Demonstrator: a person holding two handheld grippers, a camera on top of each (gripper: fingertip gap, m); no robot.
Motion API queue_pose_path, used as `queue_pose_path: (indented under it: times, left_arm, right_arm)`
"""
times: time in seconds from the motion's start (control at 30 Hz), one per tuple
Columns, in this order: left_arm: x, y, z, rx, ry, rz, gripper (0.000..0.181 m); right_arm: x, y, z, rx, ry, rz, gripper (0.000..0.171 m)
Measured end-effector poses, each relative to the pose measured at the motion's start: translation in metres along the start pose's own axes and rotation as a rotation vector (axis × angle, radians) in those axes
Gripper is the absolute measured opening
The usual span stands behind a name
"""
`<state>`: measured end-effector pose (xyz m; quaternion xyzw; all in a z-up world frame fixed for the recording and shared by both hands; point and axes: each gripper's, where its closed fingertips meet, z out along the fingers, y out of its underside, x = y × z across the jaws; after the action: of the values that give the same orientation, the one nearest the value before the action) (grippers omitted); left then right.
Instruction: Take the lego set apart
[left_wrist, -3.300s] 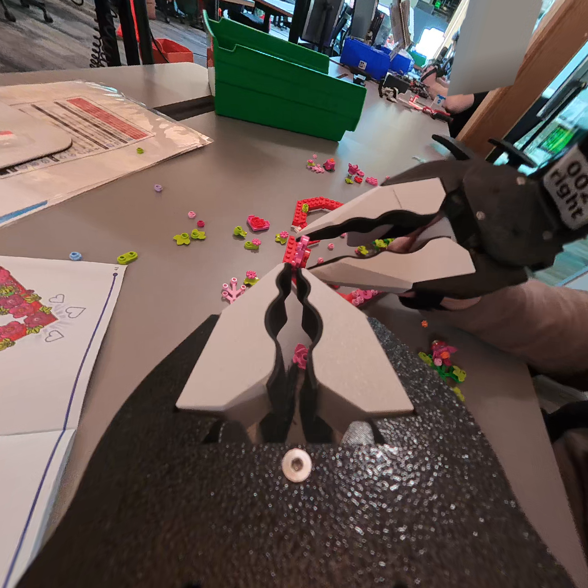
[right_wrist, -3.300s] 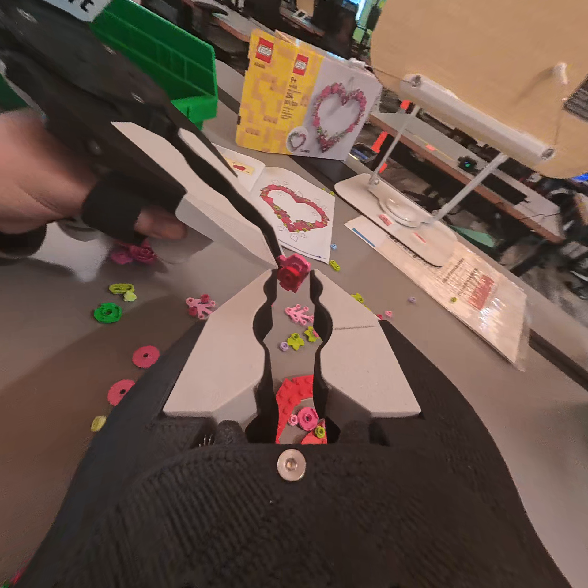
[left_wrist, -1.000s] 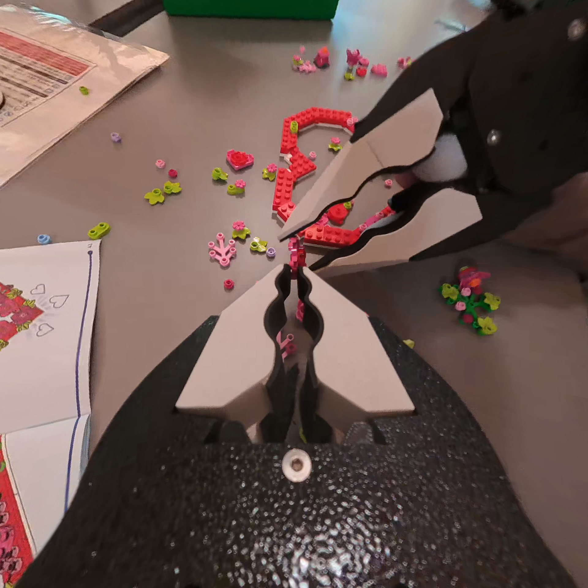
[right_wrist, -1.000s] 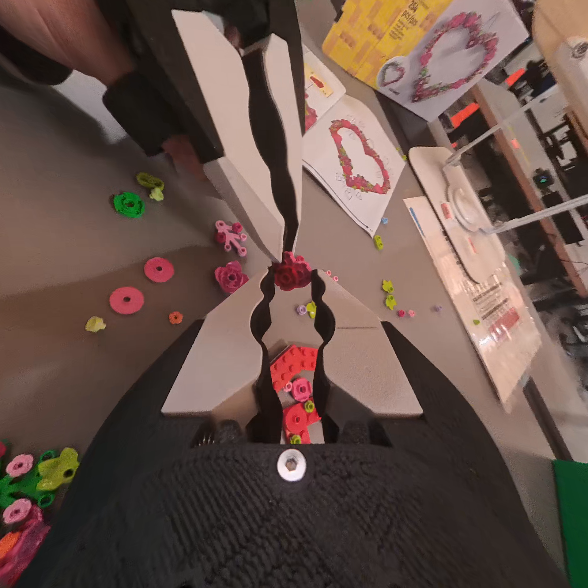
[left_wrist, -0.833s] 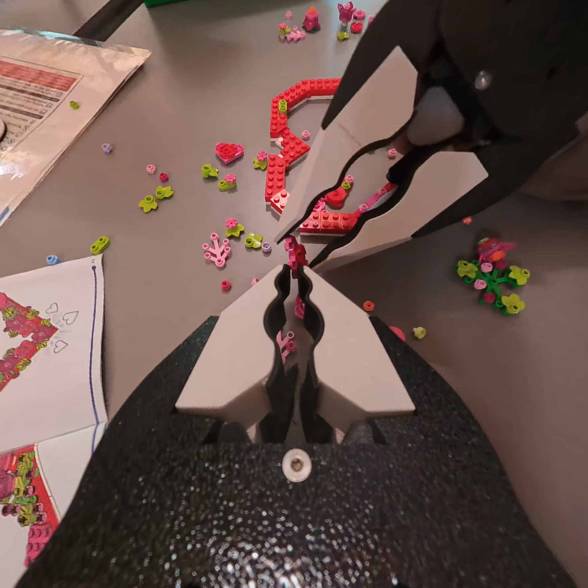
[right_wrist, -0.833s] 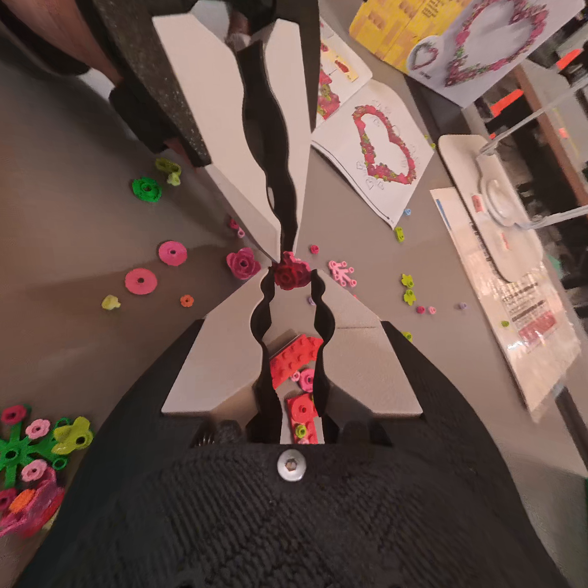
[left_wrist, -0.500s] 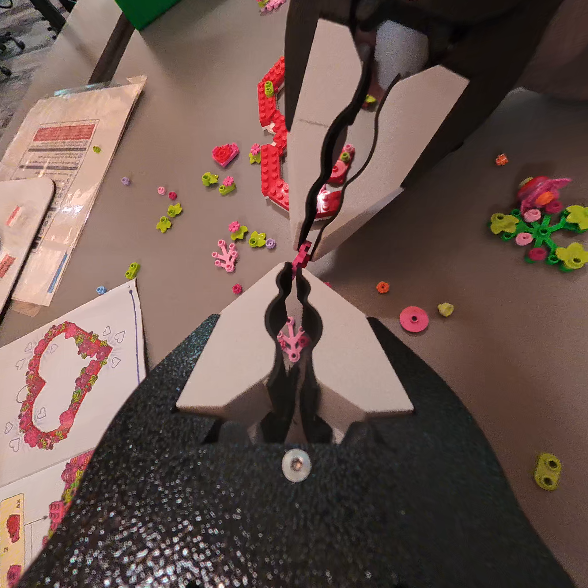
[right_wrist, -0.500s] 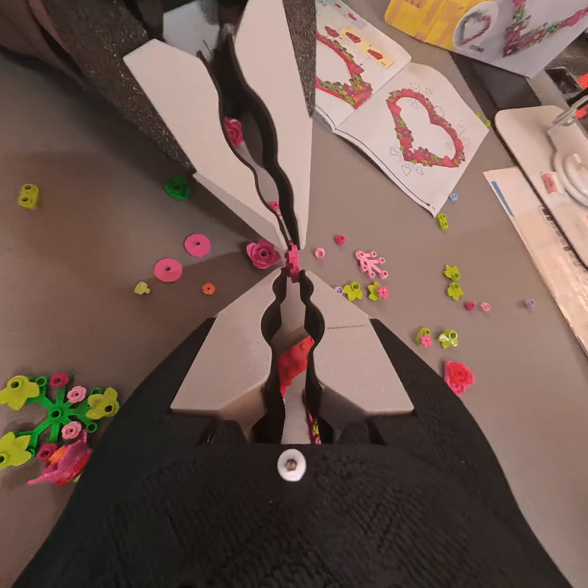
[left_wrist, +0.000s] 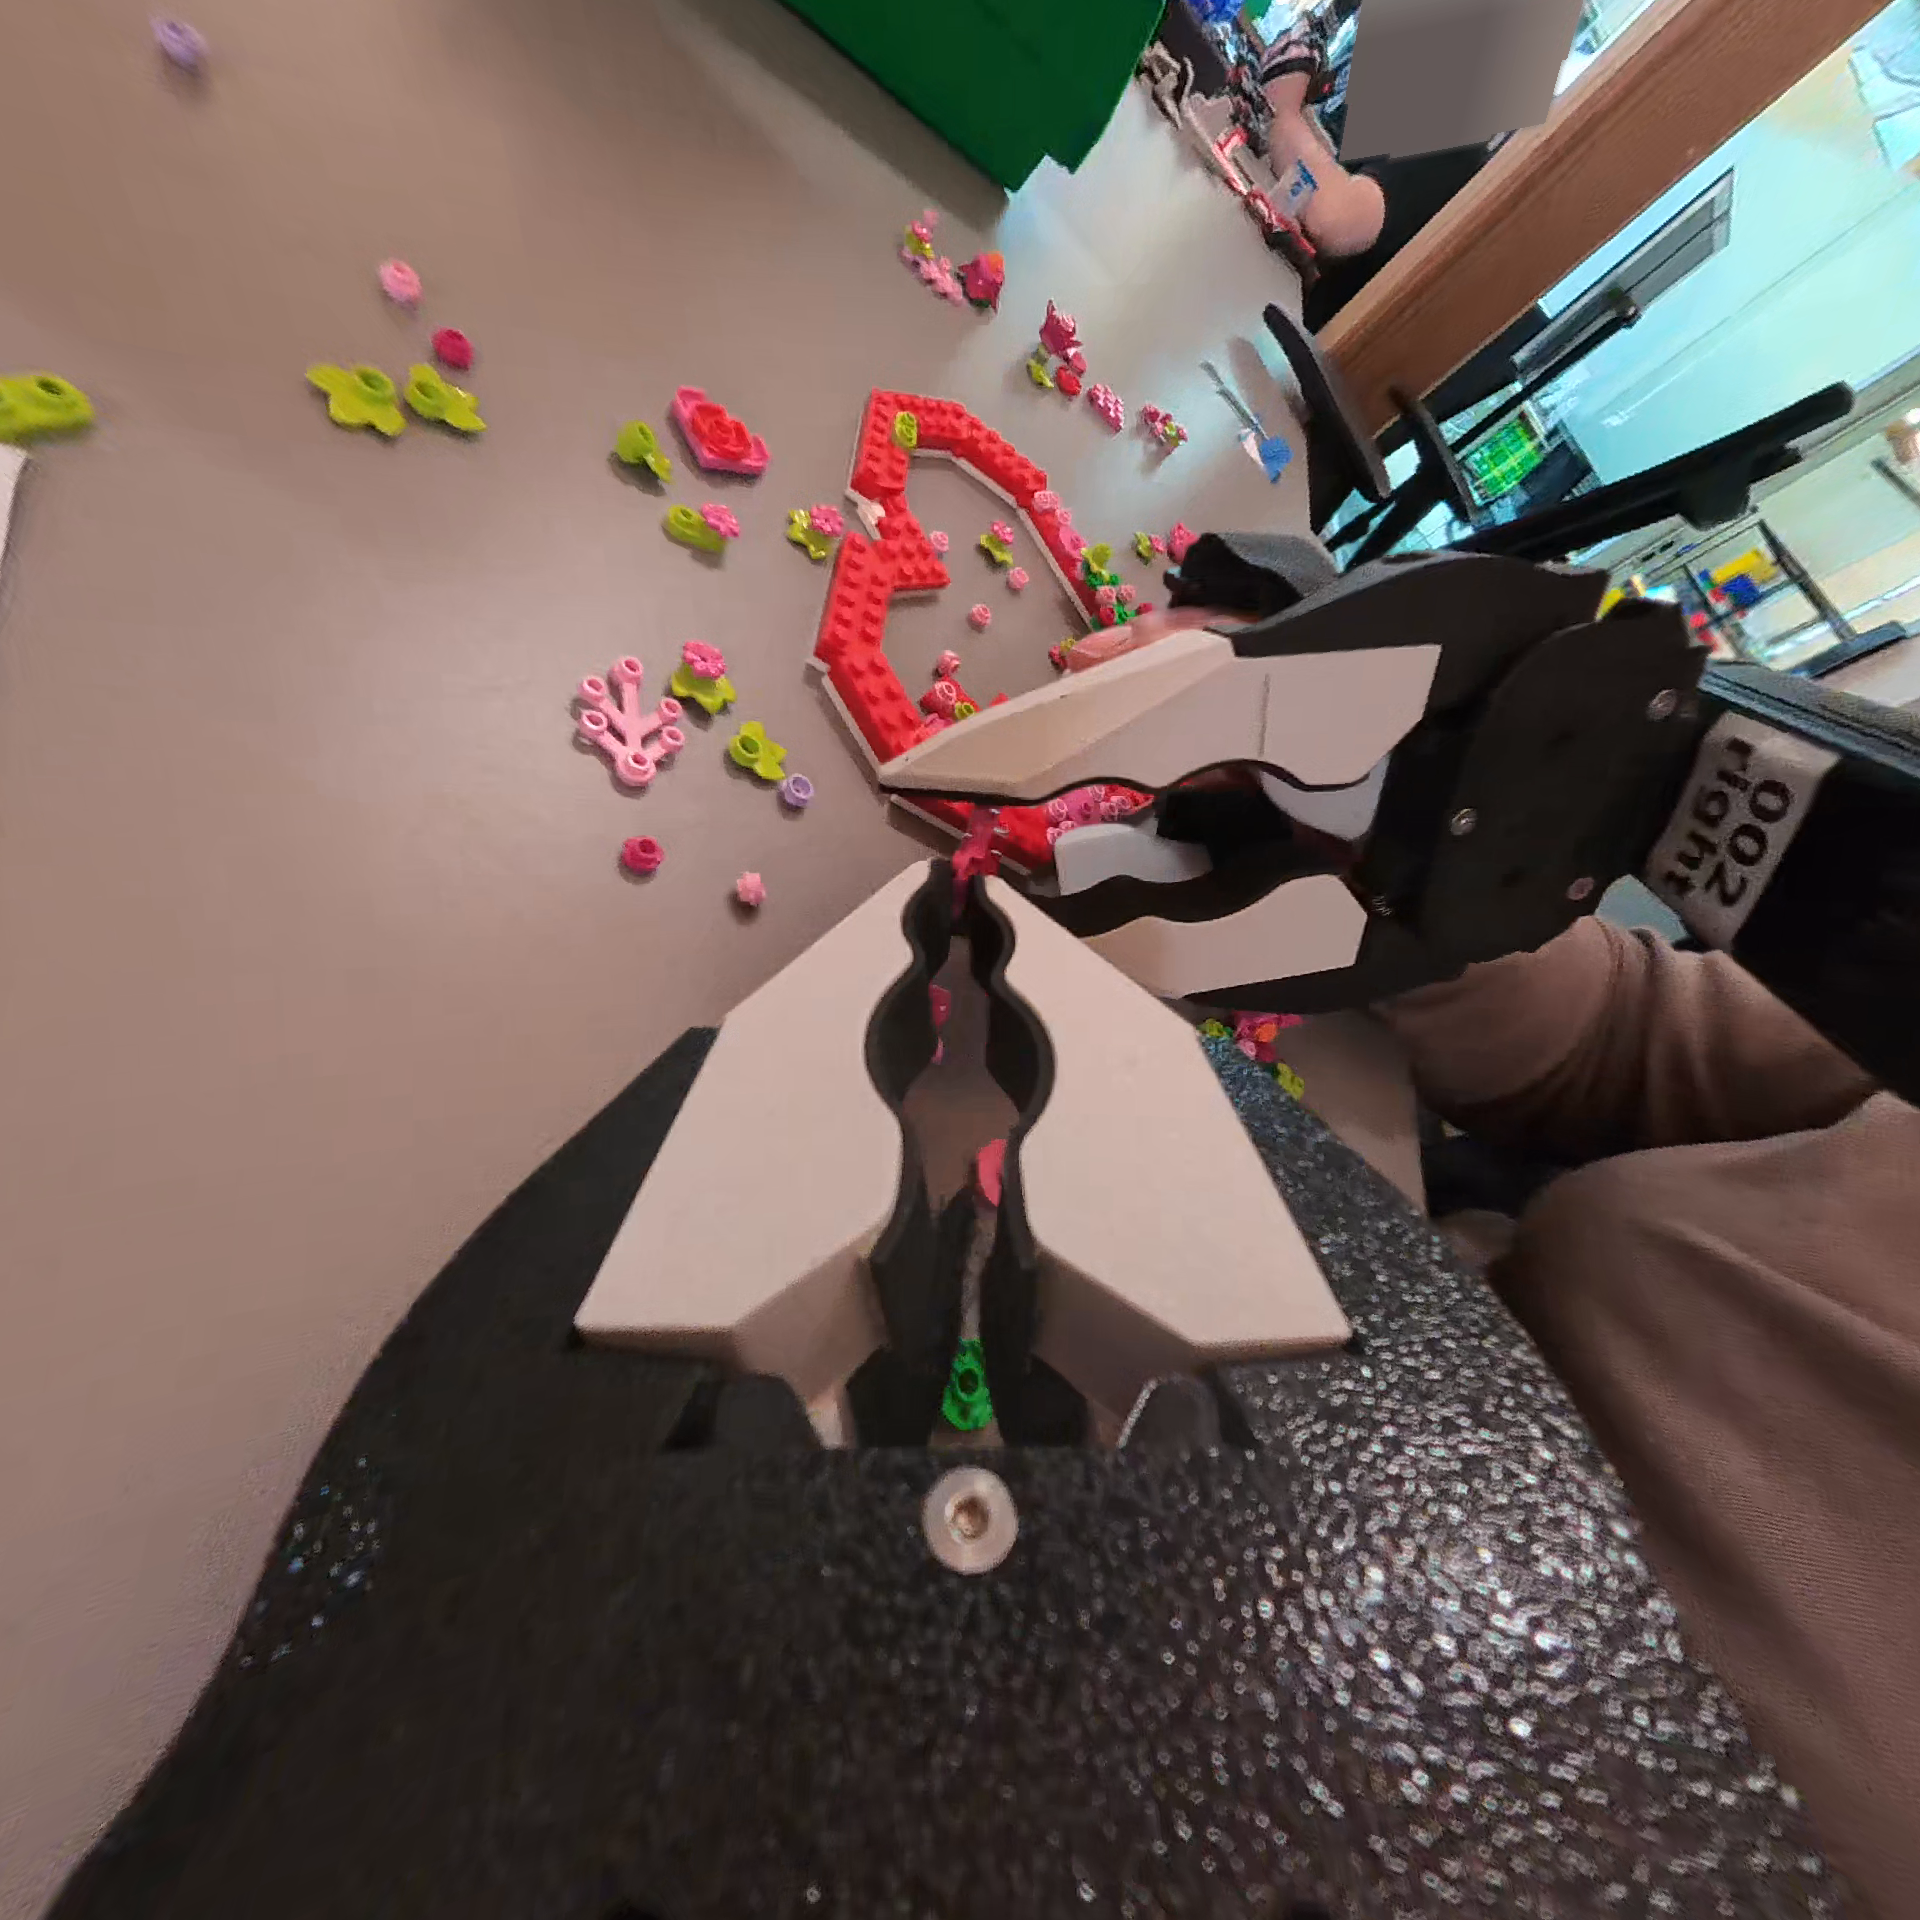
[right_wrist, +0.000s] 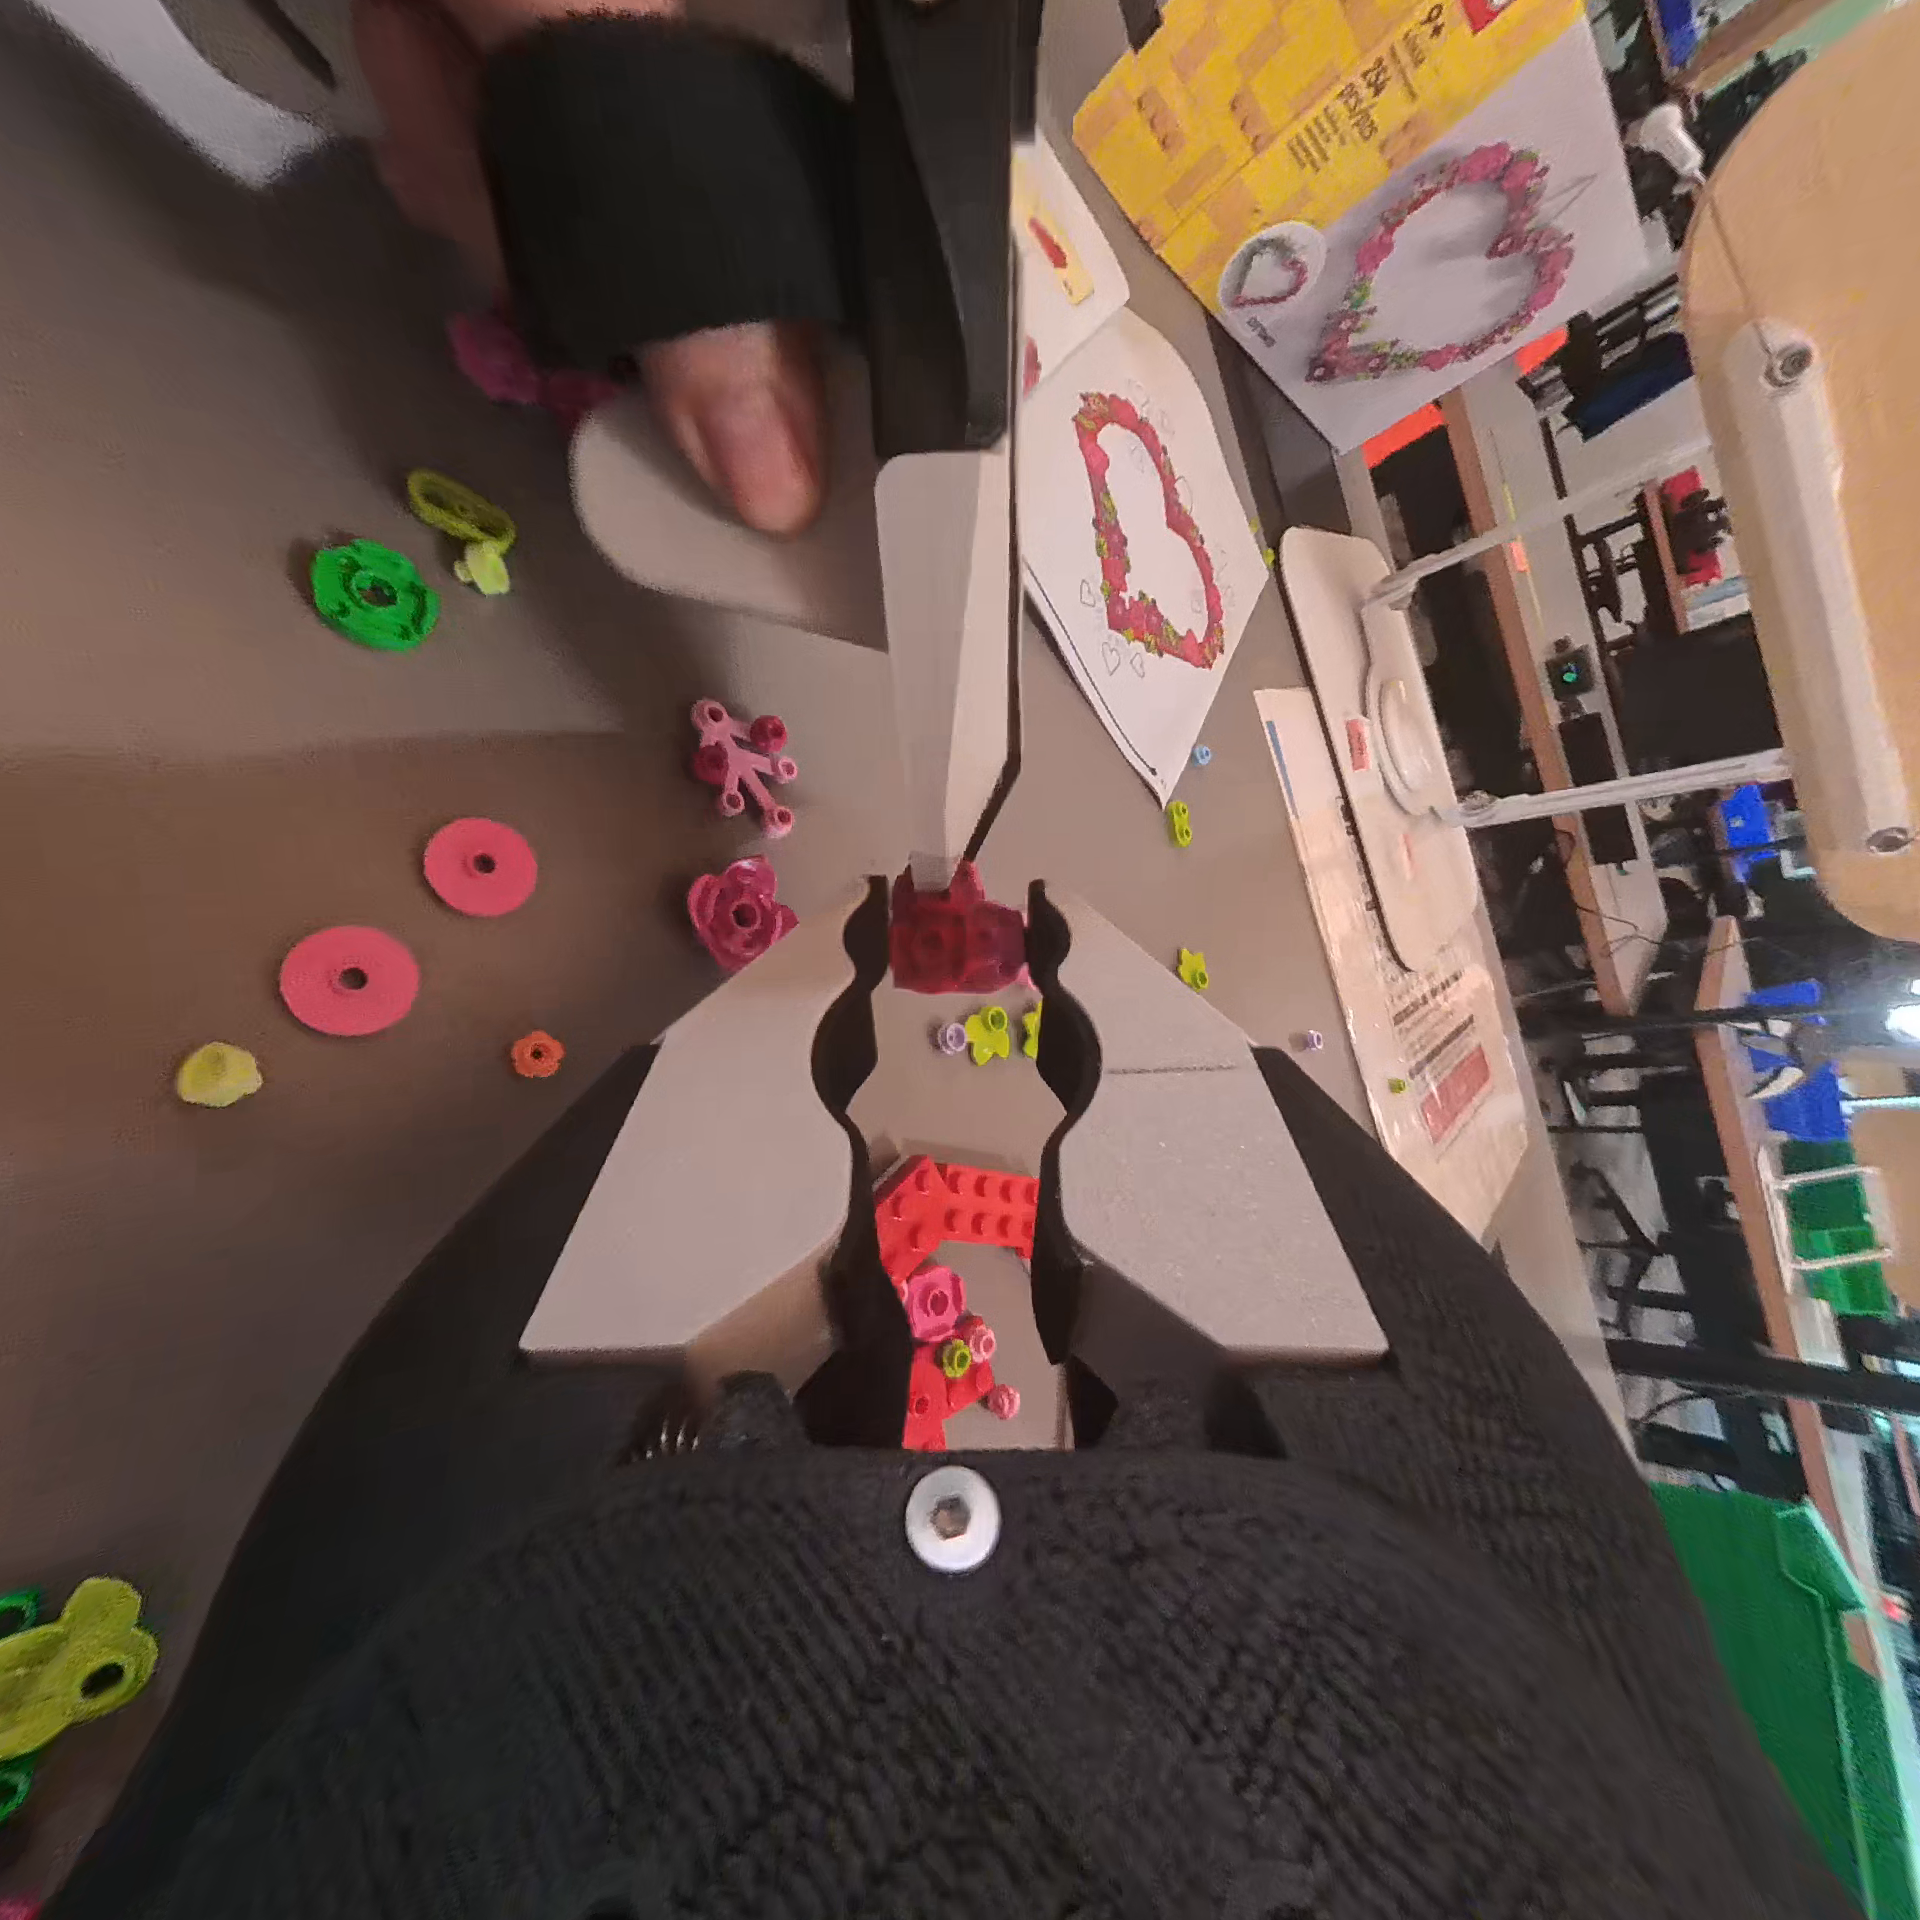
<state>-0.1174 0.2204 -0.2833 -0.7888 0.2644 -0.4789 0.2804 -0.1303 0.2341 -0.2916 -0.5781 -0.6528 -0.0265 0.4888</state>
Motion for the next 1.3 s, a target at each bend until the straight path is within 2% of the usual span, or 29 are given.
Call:
queue_pose_path:
  times: [0.1,0.23,0.47,0.53,0.77,0.87,1.0,1.13,1.23,1.3]
  left_arm:
    - [-0.004,0.008,0.005,-0.061,-0.076,0.133,0.0]
    - [-0.003,0.015,0.011,-0.158,-0.233,0.453,0.001]
    - [0.0,0.019,0.016,-0.234,-0.353,0.741,0.0]
    - [-0.003,0.02,0.015,-0.248,-0.381,0.813,0.0]
    - [-0.008,0.016,0.011,-0.199,-0.32,0.63,0.0]
    - [-0.028,0.012,0.001,-0.209,-0.437,0.638,0.0]
    - [-0.04,0.011,-0.007,-0.207,-0.485,0.546,0.001]
    - [-0.055,0.016,-0.013,-0.226,-0.491,0.369,0.028]
    - [-0.06,0.01,-0.017,-0.167,-0.498,0.299,0.049]
    - [-0.059,-0.002,-0.022,-0.087,-0.498,0.299,0.06]
  right_arm:
    - [-0.009,0.008,0.002,-0.044,-0.074,0.0,0.025]
    - [-0.018,0.014,-0.002,0.001,-0.204,0.101,0.025]
    - [-0.03,0.017,-0.01,0.052,-0.391,0.239,0.025]
    - [-0.033,0.016,-0.013,0.073,-0.435,0.276,0.02]
    - [-0.029,0.013,-0.007,0.064,-0.384,0.263,0.022]
    - [-0.029,0.011,-0.007,0.06,-0.39,0.301,0.048]
    - [-0.027,0.012,-0.009,0.048,-0.393,0.353,0.061]
    - [-0.018,0.015,-0.013,0.061,-0.375,0.42,0.066]
    - [0.002,0.016,-0.021,0.106,-0.307,0.465,0.066]
    - [0.027,0.018,-0.031,0.152,-0.198,0.473,0.066]
